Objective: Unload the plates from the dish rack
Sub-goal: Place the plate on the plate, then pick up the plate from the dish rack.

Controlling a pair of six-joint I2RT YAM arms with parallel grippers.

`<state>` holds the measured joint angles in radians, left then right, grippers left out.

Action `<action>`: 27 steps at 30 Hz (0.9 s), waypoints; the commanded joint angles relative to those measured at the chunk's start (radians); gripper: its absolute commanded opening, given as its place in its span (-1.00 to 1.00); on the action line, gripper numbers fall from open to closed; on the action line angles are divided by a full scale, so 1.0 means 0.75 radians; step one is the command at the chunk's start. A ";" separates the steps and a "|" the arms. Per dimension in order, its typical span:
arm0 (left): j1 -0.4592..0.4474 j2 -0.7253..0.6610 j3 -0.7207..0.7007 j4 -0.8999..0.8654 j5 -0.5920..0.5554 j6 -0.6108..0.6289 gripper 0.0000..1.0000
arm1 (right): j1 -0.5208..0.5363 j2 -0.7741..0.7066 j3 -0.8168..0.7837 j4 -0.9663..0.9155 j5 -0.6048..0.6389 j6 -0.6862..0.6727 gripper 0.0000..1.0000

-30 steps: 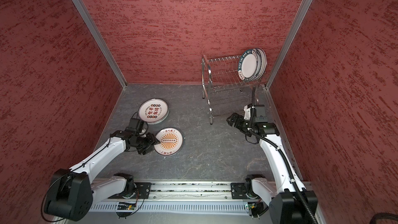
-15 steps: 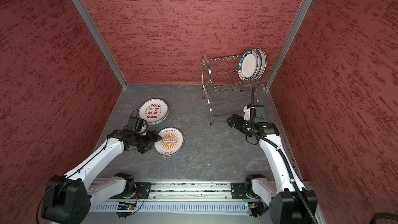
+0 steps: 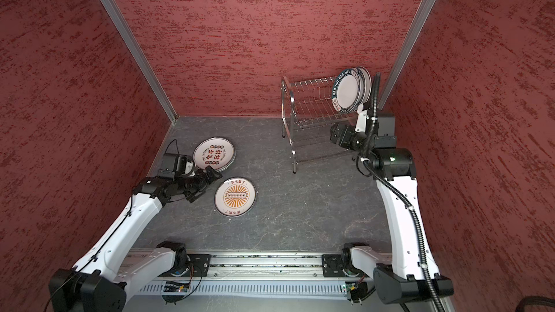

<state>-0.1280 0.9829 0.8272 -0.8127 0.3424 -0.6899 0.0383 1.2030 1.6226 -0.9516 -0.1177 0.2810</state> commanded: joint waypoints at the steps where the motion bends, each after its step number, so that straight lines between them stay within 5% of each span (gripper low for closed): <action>1: 0.039 -0.082 0.031 -0.076 0.037 0.032 0.99 | 0.003 0.120 0.226 -0.111 0.150 -0.069 0.98; 7: 0.072 -0.154 0.064 -0.154 0.076 0.051 0.99 | 0.000 0.447 0.700 -0.240 0.121 -0.061 0.98; 15: 0.080 -0.135 0.085 -0.152 0.136 0.048 0.99 | -0.016 0.708 1.077 -0.304 0.163 -0.051 0.98; 27: 0.102 -0.127 0.081 -0.138 0.153 0.061 0.99 | -0.047 0.766 1.092 -0.243 0.188 -0.071 0.98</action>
<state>-0.0612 0.8848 0.8772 -0.9203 0.4454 -0.6670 0.0116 1.7699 2.4153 -1.1419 -0.0082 0.2516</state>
